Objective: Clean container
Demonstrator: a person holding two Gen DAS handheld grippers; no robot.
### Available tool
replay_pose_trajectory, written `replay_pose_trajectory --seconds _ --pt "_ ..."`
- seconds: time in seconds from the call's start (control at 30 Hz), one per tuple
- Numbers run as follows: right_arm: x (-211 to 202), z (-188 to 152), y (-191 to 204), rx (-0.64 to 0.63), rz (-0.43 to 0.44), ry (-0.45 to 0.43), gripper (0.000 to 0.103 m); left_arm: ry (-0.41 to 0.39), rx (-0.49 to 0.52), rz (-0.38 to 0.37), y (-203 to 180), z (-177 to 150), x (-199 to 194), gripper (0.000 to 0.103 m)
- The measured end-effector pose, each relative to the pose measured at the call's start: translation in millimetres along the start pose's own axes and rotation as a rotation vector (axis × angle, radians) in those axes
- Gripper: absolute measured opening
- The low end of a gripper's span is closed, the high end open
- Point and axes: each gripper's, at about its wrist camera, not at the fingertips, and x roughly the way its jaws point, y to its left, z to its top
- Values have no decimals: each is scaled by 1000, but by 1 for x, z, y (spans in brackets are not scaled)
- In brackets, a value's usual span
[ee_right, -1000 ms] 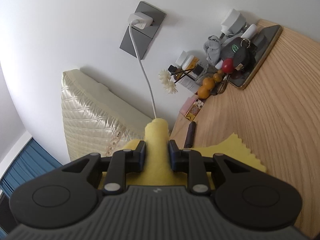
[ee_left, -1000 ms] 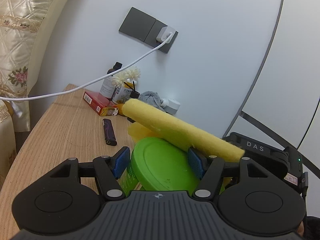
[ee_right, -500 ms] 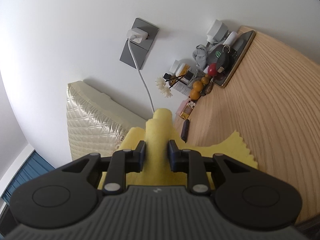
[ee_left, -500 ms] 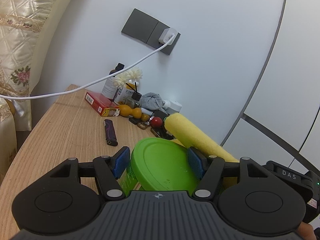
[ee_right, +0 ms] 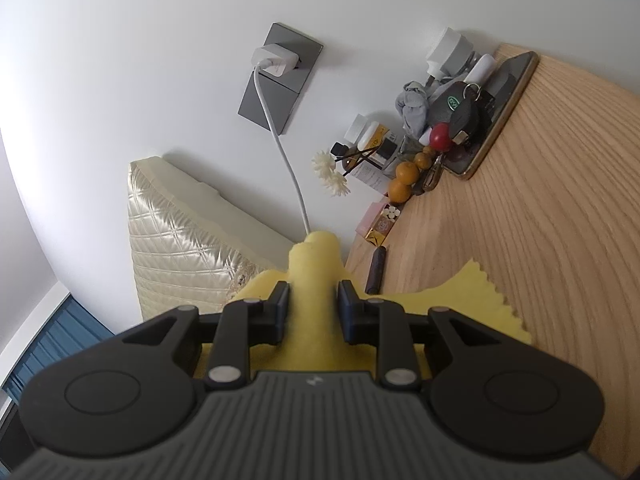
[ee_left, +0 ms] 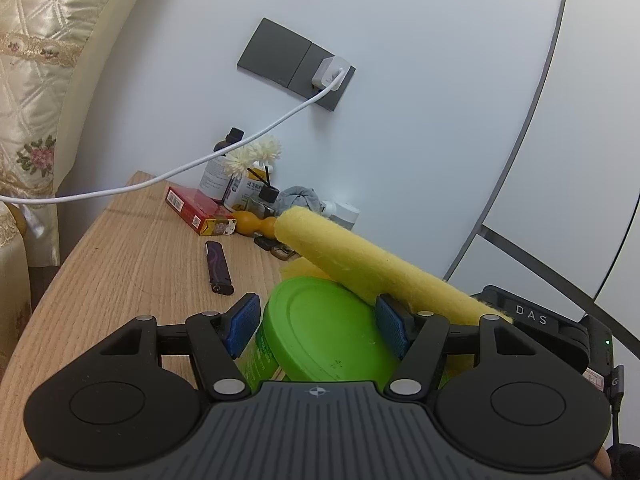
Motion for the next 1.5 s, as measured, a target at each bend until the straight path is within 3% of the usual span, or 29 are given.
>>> replay_pose_trajectory --seconds 0.33,0.43,0.97,1.5 --pt "-12 0 0 6 19 -17 26 -27 -13 71 -16 -9 -39 68" --pt "-18 -2 -2 14 17 -14 26 2 -31 86 -18 -9 -38 69" --pt "-49 -20 6 27 -10 -37 27 -14 -25 72 -14 -8 -29 67" --pt "-15 -1 -3 10 2 -16 28 -24 -12 55 -12 -10 -29 67"
